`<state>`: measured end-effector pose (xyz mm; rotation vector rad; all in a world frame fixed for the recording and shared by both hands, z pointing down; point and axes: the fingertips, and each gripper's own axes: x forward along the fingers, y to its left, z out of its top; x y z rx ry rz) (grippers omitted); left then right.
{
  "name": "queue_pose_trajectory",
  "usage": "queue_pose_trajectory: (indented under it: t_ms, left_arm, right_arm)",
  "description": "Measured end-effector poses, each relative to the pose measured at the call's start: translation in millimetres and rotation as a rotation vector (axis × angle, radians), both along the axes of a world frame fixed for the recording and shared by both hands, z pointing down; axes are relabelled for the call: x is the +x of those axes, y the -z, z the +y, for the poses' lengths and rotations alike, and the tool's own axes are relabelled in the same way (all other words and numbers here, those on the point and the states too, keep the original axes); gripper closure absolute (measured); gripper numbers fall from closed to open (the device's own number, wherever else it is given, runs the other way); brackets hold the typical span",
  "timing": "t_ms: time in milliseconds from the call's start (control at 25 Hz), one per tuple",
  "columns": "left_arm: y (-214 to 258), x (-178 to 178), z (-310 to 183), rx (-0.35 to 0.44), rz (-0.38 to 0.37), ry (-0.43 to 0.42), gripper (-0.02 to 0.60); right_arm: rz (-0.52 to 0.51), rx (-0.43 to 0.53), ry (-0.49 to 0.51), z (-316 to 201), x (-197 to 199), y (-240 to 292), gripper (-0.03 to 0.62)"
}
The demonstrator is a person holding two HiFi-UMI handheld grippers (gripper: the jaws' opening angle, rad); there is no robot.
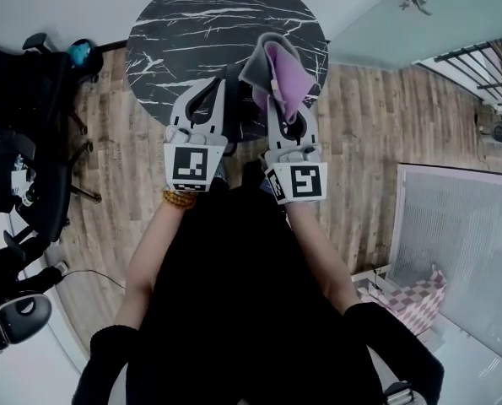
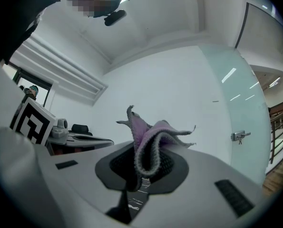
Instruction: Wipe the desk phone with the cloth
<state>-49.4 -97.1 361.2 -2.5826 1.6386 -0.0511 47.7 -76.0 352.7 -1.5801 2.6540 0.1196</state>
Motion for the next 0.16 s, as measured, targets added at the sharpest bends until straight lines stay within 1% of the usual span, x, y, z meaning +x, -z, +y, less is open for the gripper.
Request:
queue_pose_trajectory:
  t_ms: [160]
  left_arm:
    - [-0.1, 0.4, 0.9, -0.001, 0.001, -0.002, 0.568]
  right_arm:
    - [-0.007, -0.001, 0.002, 0.4, -0.3, 0.5, 0.540]
